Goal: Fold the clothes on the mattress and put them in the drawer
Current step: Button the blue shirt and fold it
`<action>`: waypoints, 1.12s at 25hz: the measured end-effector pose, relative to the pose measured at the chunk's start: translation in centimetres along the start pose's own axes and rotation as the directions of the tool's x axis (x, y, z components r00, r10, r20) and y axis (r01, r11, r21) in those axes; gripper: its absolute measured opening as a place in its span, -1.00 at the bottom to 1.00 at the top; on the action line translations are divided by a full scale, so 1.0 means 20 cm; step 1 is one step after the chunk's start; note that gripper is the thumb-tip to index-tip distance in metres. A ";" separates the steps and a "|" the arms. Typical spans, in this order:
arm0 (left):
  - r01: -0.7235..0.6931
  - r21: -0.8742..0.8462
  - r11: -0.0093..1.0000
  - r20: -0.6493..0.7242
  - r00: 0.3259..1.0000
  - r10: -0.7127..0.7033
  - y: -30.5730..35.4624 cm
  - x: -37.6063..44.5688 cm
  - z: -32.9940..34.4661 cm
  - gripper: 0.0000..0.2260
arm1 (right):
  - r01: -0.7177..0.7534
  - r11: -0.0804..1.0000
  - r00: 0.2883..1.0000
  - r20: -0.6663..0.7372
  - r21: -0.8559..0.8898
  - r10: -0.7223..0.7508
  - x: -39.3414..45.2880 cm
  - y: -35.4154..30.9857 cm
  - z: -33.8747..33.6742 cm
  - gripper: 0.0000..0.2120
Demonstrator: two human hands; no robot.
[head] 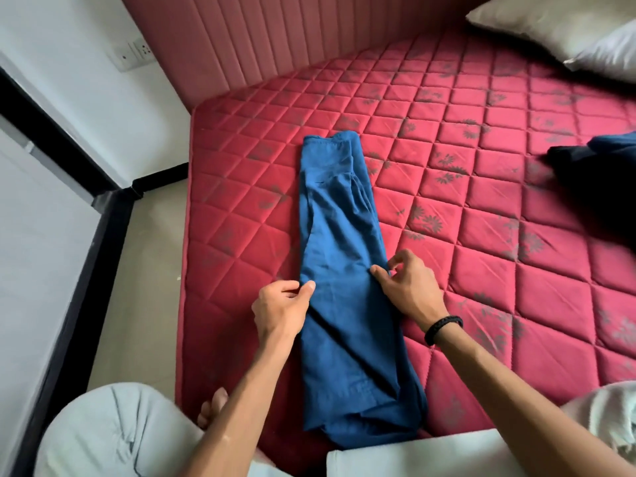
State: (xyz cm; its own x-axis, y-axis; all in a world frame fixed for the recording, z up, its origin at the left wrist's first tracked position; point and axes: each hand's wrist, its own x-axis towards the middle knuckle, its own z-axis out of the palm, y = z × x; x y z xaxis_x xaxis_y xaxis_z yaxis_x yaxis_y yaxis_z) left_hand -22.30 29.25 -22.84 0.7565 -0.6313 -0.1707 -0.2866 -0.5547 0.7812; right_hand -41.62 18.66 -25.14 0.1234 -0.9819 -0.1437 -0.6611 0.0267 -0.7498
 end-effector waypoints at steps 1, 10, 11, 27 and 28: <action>0.022 -0.009 1.000 0.028 0.999 -0.022 -0.01 0.01 0.00 -0.76 | 0.025 0.998 0.999 -0.029 0.049 -0.024 -0.06 -0.01 0.00 -0.64; 0.369 -0.333 0.868 0.272 0.919 -0.286 -0.04 0.06 0.00 -0.86 | 0.353 0.934 0.934 -0.075 0.043 -0.350 -0.40 0.16 0.05 -0.68; 0.332 -0.261 0.907 0.237 0.932 -0.273 -0.08 0.05 0.02 -0.81 | 0.366 0.931 0.928 -0.079 0.005 -0.364 -0.43 0.18 0.05 -0.69; -0.205 -0.134 0.970 0.217 0.949 0.230 -0.25 -0.61 -0.13 -0.69 | -0.012 0.970 0.997 0.077 0.241 -0.007 -0.73 0.09 -0.12 -0.46; -0.175 -0.177 0.969 0.246 0.945 0.216 -0.24 -0.61 -0.16 -0.74 | 0.010 0.955 0.995 0.092 0.298 -0.039 -0.75 0.06 -0.17 -0.45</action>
State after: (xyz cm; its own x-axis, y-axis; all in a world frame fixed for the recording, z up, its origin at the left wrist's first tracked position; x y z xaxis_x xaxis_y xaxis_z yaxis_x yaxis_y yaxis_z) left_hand -28.33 41.41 -22.51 0.5082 -0.8496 -0.1408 -0.3059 -0.3310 0.8927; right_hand -46.77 32.75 -21.74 0.2172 -0.9606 -0.1732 -0.4096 0.0713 -0.9095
